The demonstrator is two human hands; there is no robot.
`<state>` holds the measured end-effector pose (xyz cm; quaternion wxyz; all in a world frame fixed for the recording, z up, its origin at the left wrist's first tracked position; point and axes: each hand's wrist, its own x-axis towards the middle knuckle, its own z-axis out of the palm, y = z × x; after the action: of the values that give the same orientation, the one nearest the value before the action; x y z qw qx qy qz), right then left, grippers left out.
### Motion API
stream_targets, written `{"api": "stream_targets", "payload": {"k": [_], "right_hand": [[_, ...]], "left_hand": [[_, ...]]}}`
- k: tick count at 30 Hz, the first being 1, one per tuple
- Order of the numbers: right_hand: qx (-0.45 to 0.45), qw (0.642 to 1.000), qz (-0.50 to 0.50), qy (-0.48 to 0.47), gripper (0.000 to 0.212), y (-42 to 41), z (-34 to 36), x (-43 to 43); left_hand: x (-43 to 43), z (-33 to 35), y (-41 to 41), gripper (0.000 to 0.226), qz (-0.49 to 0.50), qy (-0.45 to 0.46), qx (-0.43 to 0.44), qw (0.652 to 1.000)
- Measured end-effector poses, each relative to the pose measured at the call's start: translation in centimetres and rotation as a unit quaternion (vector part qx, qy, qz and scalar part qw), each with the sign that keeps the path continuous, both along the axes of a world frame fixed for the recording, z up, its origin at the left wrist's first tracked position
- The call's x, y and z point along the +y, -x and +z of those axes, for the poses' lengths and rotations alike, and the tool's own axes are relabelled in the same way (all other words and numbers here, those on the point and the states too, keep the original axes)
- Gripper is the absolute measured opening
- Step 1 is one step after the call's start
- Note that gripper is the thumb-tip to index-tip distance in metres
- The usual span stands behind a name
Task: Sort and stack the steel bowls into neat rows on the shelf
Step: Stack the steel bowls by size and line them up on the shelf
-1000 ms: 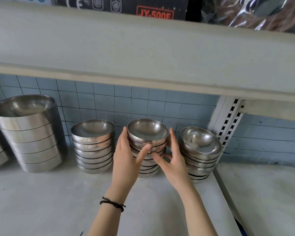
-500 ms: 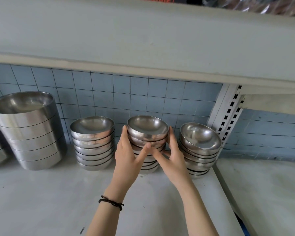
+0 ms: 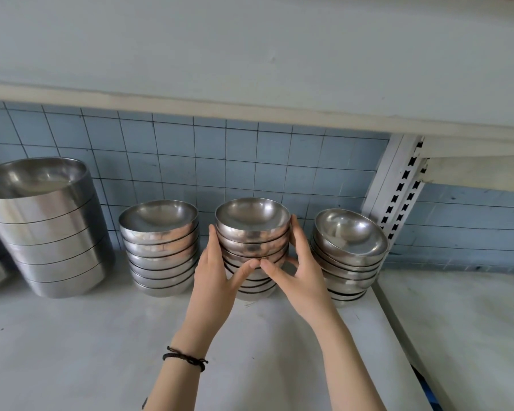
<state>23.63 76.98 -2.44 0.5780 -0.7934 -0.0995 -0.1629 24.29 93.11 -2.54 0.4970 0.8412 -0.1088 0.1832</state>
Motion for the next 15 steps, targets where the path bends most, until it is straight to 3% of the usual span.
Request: {"api": "stream_targets", "payload": {"k": [9,15], "right_hand": [[0.002,1.0,-0.003,-0.023,0.092,0.0,-1.4,-0.2],[0.006,1.0,-0.016,-0.017,0.1,0.0,-1.7,0.3]], "left_hand": [[-0.4,-0.3,-0.2,0.106,-0.008,0.026,0.001,1.0],[-0.1,-0.1,-0.3,0.107,0.023,-0.049,-0.018,0.998]]}}
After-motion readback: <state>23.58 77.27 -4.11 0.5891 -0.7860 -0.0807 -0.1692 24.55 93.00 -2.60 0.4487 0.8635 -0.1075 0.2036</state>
